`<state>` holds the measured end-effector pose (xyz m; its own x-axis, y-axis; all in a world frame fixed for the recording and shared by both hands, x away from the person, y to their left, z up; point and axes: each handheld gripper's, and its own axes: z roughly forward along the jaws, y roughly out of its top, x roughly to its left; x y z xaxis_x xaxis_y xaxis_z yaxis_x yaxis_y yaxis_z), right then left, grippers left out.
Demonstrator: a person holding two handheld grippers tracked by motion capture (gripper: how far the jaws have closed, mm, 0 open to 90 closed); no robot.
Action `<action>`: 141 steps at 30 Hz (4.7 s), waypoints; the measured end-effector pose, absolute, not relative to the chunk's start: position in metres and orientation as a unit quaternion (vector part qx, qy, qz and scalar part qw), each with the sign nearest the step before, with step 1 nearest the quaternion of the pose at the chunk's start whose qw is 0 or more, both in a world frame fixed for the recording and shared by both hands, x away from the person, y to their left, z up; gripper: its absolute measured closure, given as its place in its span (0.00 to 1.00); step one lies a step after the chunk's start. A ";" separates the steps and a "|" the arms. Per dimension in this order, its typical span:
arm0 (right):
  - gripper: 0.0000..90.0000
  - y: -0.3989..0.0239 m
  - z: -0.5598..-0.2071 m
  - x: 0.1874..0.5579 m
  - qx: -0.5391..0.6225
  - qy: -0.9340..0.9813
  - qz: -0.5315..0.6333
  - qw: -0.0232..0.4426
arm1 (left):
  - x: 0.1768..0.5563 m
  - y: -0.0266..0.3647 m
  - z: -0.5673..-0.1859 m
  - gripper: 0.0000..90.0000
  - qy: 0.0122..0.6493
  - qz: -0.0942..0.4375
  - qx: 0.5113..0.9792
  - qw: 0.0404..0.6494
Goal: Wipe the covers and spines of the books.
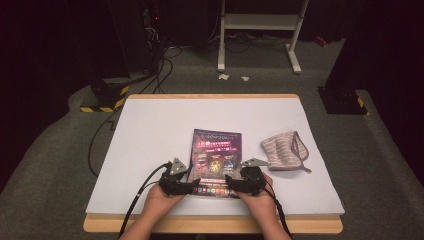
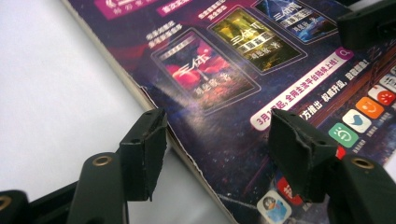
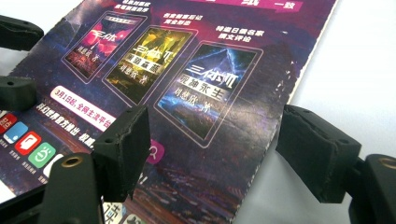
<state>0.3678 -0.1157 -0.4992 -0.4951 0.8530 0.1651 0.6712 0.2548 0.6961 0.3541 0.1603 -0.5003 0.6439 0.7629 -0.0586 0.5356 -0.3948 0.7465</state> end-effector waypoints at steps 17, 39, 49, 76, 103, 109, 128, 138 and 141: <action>0.31 -0.113 -0.499 0.366 0.534 0.749 0.375 0.115 | 0.349 0.155 -0.501 0.48 0.393 0.169 0.818 0.384; 0.46 -0.148 -0.504 0.363 0.596 0.659 0.459 -0.021 | 0.349 0.156 -0.501 0.49 0.398 0.169 0.816 0.384; 0.47 -0.152 -0.503 0.368 0.605 0.636 0.477 -0.048 | 0.349 0.155 -0.501 0.49 0.397 0.173 0.817 0.381; 0.69 -0.107 -0.469 0.358 0.508 0.735 0.440 0.087 | 0.347 0.157 -0.502 0.49 0.402 0.178 0.811 0.385; 0.45 -0.105 -0.471 0.309 0.476 0.723 0.490 0.103 | 0.348 0.153 -0.501 0.52 0.407 0.178 0.810 0.382; 0.53 -0.104 -0.464 0.326 0.488 0.711 0.485 0.147 | 0.347 0.143 -0.499 0.52 0.390 0.168 0.820 0.384; 0.93 -0.134 -0.463 0.360 0.529 0.663 0.500 0.175 | 0.342 0.165 -0.483 0.48 0.360 0.194 0.807 0.425; 0.94 -0.133 -0.430 0.357 0.495 0.649 0.538 0.210 | 0.342 0.234 -0.489 0.42 0.426 0.228 0.756 0.442; 0.94 -0.130 -0.418 0.354 0.481 0.647 0.543 0.235 | 0.341 0.242 -0.487 0.41 0.432 0.233 0.750 0.443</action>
